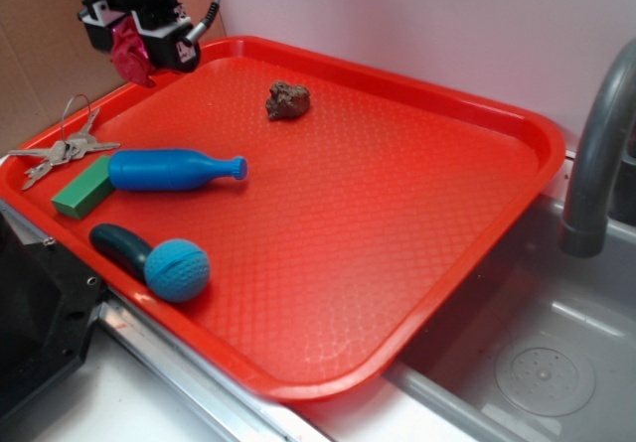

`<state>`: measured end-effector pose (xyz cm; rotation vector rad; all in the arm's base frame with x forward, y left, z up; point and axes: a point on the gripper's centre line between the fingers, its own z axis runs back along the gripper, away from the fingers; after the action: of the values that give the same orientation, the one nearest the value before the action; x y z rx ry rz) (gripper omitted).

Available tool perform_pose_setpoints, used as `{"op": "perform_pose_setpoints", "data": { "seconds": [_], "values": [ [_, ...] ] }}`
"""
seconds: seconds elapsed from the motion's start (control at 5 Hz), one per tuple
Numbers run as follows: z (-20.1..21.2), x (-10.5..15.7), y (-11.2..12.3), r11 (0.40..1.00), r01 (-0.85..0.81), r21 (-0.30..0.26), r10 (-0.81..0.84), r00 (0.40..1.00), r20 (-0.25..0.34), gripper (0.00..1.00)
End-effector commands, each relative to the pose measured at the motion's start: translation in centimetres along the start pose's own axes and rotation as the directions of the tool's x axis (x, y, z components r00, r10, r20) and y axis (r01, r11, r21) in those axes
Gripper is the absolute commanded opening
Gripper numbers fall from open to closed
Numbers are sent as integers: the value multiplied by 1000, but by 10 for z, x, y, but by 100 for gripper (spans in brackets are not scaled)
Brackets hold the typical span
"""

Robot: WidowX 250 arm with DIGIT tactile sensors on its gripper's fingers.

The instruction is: Grab the red paper.

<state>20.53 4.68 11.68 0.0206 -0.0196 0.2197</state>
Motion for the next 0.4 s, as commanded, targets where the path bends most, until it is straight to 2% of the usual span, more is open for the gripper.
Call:
{"op": "perform_pose_setpoints", "data": {
  "seconds": [0.0, 0.2],
  "values": [
    [38, -20, -52, 982, 173, 76, -173, 985, -9, 0],
    [67, -50, -59, 967, 241, 79, -247, 965, 85, 0]
  ]
}}
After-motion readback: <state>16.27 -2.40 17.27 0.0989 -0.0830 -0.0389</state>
